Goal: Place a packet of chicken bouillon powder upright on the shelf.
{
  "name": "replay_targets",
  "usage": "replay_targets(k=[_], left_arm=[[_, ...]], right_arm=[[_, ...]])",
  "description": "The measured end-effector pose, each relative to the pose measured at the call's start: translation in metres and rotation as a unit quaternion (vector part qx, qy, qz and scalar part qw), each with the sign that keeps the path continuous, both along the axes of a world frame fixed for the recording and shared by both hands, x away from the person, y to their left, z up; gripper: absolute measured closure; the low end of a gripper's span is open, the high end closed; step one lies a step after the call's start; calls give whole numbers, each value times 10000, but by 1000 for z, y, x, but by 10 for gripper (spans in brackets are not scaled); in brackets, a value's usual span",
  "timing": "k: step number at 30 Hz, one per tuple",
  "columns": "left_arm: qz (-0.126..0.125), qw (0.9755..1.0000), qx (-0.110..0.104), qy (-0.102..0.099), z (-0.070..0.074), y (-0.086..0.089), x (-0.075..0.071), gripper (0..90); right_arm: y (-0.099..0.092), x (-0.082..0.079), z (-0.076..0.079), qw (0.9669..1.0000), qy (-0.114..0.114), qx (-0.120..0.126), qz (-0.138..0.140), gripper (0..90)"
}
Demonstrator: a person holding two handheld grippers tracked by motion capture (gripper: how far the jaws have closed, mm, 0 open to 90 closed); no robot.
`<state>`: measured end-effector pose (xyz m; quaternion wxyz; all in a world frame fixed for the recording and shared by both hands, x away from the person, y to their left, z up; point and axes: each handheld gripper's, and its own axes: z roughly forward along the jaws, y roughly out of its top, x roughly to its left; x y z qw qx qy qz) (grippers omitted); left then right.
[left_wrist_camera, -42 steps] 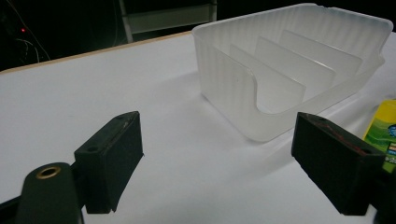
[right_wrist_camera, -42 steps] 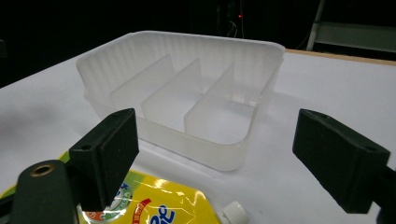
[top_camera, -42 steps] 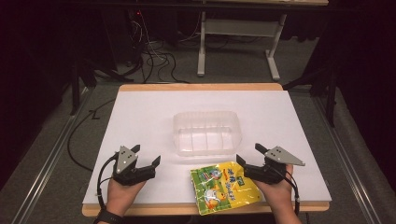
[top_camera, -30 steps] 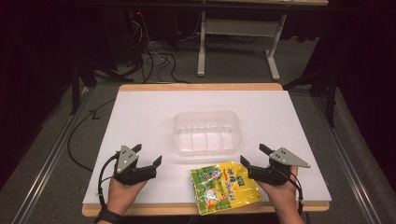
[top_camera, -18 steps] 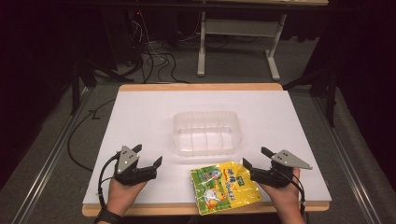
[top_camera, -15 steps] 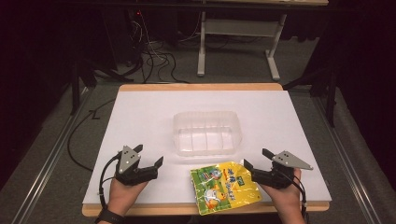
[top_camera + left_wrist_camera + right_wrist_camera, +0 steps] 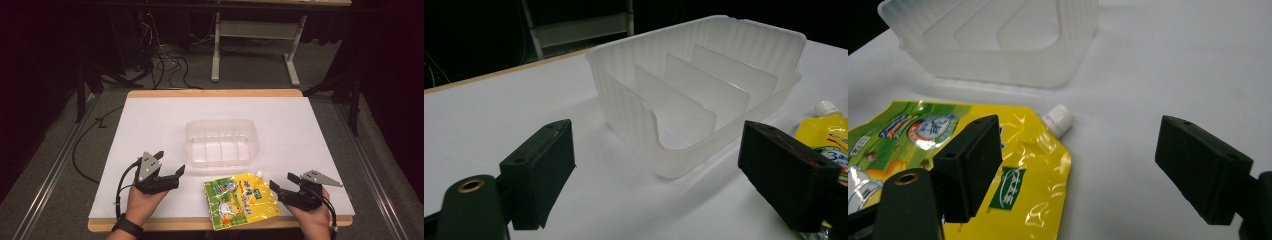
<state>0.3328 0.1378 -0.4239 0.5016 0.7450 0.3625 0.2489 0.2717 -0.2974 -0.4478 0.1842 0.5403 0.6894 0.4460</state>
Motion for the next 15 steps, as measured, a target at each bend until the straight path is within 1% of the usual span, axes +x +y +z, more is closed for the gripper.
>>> replay_targets(k=[2, 3, 5, 6, 7, 10, 12, 14, 15], left_arm=[[-51, 10000, -14, 3, 1, -3, 3, 156], [-61, 10000, -31, 2, 1, -4, 4, 156], [-81, 10000, -42, 9, 1, -6, 6, 157], [-101, 9999, -46, 14, 1, -7, 6, 157], [-132, 9999, -40, -15, 1, -10, 7, 157], [-167, 9998, -65, -43, 2, -12, 8, 158], [-207, 9998, -55, -49, 2, -15, 8, 158], [-241, 9997, -39, -56, 2, -18, 8, 159], [-241, 9997, -39, -56, 2, -18, 8, 159]], right_arm=[[-1, -3, -4, 9998, 163, 44, 43, 195], [1, -4, -9, 9993, 358, 80, 67, 206], [2, -6, -13, 9986, 522, 100, 79, 224], [2, -6, -13, 9986, 522, 100, 79, 224], [2, -8, -16, 9976, 648, 182, 151, 267], [0, -12, -19, 9960, 783, 382, 198, 338], [0, -12, -20, 9955, 821, 425, 207, 354], [1, -14, -23, 9933, 972, 565, 269, 398], [1, -14, -23, 9933, 972, 565, 269, 398]])
